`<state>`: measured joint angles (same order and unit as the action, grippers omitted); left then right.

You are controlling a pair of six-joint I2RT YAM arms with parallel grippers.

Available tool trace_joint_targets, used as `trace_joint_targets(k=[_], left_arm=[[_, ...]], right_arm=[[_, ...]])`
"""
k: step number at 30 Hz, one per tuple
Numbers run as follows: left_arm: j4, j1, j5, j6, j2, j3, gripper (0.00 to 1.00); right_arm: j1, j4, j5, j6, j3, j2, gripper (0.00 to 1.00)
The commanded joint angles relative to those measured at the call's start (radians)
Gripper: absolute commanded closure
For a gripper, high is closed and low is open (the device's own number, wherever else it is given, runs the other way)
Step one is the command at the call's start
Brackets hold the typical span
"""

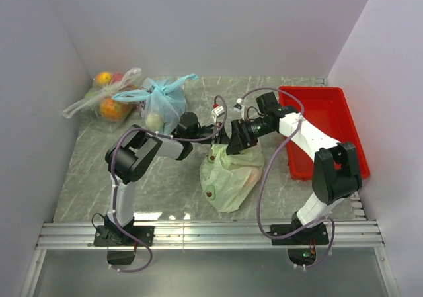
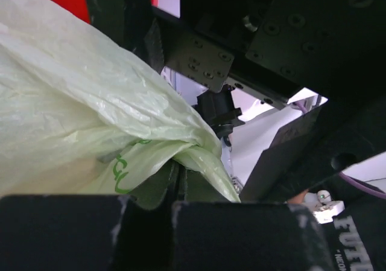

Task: Place the fake fruits into the plastic bag and tie a complex knot

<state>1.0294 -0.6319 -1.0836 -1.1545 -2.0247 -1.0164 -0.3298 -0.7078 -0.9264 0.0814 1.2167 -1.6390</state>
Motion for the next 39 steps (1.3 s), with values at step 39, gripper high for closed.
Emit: trace_joint_targets(k=[39], left_arm=[[0.192,0.003,0.005,-0.074,0.020,0.001,0.99]], right_arm=[[0.153,-0.282,-0.072,0.222,0.098,0.128,0.42]])
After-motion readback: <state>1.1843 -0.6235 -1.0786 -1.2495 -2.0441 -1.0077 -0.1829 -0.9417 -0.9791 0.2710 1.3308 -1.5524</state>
